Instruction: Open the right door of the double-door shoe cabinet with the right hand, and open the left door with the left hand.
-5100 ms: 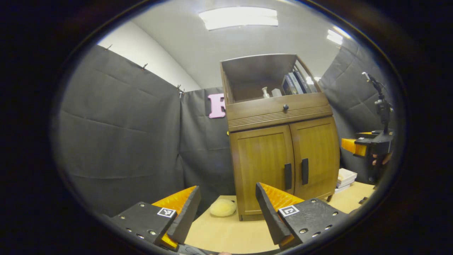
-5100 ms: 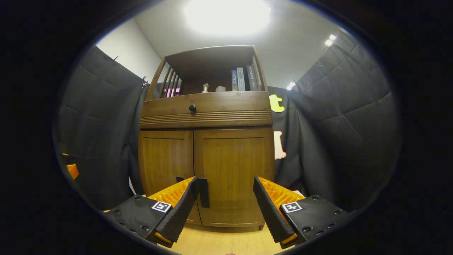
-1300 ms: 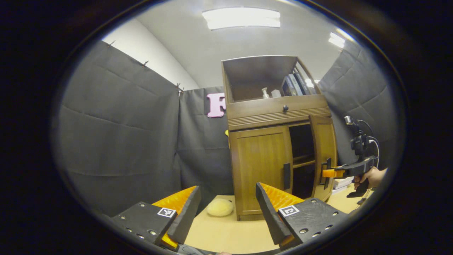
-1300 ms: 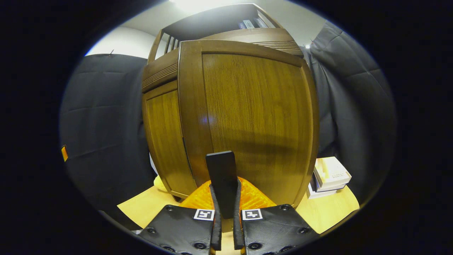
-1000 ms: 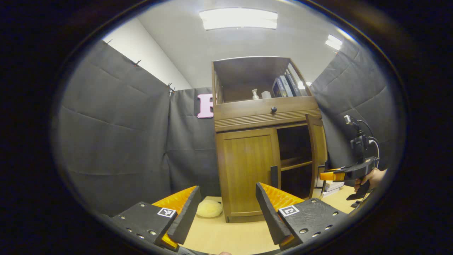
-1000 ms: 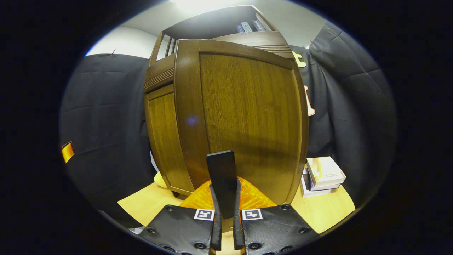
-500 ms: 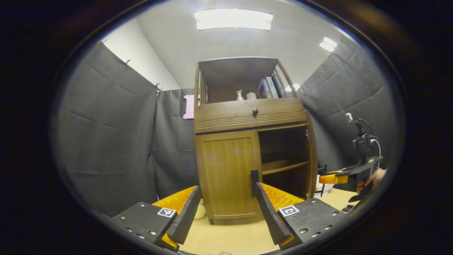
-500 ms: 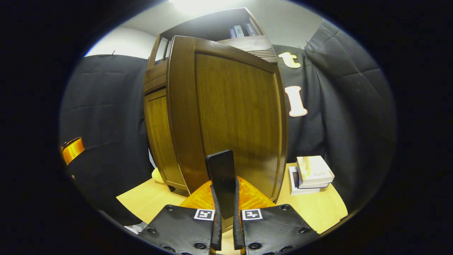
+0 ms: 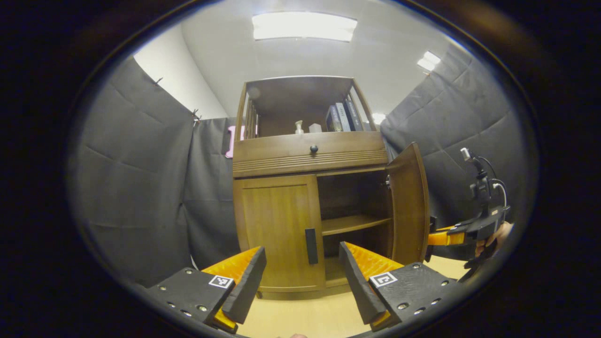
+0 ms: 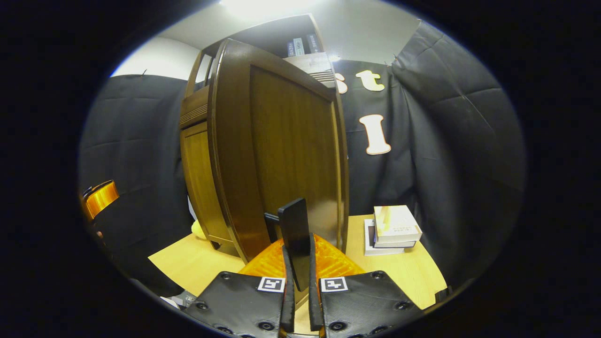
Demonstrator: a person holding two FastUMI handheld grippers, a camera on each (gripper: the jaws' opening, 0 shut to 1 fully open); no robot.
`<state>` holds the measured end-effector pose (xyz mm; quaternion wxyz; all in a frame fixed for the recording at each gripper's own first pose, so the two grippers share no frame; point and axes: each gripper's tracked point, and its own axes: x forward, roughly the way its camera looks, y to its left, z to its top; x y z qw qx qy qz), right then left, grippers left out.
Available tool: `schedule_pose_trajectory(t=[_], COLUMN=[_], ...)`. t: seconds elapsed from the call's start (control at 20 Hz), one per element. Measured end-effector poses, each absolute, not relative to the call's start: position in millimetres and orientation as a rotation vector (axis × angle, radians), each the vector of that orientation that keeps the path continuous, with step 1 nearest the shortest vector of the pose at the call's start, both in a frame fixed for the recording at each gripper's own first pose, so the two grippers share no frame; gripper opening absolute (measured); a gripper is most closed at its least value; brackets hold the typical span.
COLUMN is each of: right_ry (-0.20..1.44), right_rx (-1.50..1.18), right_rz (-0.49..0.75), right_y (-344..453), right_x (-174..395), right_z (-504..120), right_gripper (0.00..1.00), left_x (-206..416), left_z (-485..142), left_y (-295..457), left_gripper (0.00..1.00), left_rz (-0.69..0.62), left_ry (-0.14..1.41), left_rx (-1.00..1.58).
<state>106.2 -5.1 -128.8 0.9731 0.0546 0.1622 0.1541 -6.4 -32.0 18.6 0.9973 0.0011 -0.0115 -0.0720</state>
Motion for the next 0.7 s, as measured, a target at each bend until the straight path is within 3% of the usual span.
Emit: schedule_pose_trajectory(t=[0.05,0.15,0.7], right_ry=[0.327,0.328,0.323], right_rx=[0.109,0.108,0.132], right_rz=[0.302,0.292,0.254], right_y=[-12,-24,-74], right_x=[106,107,118], right_z=[-129,-130,-133], right_gripper=[0.1,0.17,0.13], left_x=[-6,-4,-2], left_z=[18,19,20], left_y=[-36,-45,-75], left_gripper=[0.91,0.91,0.91], left_rz=[-0.148,-0.155,-0.157], left_ry=[-0.023,-0.024,-0.022], left_rx=[0.003,0.005,0.021])
